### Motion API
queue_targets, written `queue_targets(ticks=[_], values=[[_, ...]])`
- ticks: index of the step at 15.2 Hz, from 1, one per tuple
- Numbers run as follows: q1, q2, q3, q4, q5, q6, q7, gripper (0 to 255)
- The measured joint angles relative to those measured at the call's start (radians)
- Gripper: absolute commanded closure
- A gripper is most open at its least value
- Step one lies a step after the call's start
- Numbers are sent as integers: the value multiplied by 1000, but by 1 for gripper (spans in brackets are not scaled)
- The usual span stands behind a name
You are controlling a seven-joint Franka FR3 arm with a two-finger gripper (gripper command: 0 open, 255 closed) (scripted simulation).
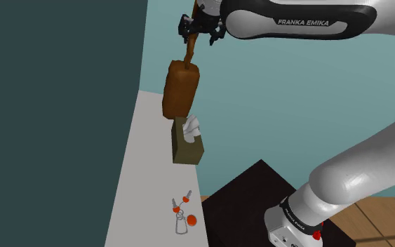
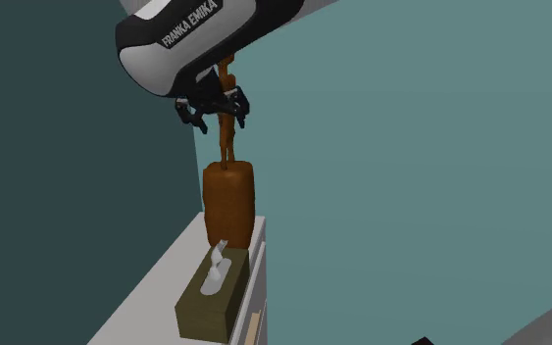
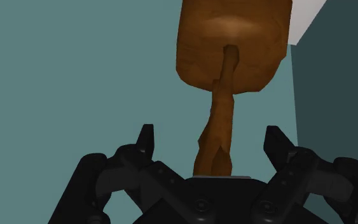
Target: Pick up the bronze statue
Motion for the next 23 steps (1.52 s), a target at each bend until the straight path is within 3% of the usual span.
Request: queue_targets(ticks=[3, 9, 10, 23], values=[[-3, 66, 32, 45, -101, -25, 87, 0], [-5, 83, 34, -10, -143, 23, 148, 0], [-5, 82, 34, -14, -144, 26, 151, 255], [-4, 82, 35, 4, -135, 9, 136, 255]])
